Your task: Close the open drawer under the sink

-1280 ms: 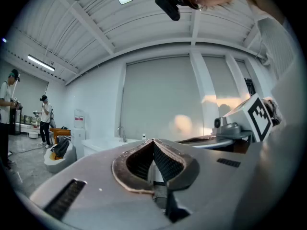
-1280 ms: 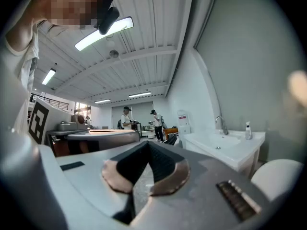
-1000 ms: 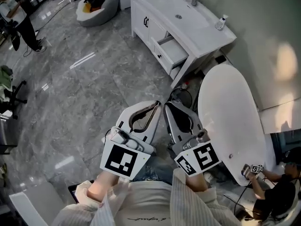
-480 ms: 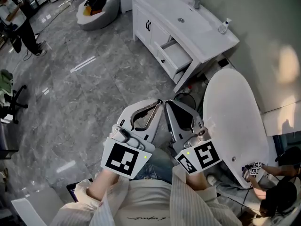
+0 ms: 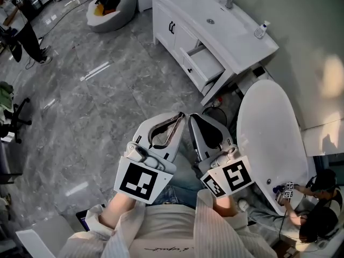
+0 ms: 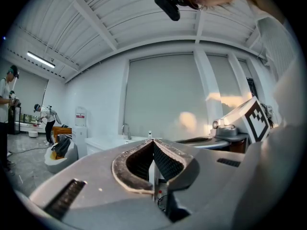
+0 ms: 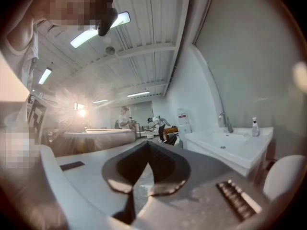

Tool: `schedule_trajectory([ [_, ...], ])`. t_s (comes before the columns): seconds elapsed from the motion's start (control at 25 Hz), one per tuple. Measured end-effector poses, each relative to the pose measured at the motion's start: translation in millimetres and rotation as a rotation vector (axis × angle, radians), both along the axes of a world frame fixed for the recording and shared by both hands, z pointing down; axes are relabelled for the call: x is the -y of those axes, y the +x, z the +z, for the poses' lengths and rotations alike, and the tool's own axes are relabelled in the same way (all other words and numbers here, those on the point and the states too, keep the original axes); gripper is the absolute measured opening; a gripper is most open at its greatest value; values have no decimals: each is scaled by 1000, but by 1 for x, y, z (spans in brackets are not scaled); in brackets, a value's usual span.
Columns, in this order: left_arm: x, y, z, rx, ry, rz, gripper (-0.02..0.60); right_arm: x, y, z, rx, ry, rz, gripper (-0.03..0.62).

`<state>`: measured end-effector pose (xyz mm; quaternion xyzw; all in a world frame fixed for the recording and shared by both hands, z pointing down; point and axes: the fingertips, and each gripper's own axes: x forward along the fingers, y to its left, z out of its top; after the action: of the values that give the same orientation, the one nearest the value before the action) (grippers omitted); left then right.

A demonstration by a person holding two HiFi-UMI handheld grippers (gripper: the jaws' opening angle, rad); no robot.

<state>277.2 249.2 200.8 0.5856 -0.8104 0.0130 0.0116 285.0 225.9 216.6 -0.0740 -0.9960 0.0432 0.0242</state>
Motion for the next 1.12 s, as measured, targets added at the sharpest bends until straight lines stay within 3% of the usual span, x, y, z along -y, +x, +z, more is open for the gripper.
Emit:
schedule_trajectory([
  [1.12,173,-217,-21,-21,0,10,15,161,-214,-13,-31,-4,-8,9],
])
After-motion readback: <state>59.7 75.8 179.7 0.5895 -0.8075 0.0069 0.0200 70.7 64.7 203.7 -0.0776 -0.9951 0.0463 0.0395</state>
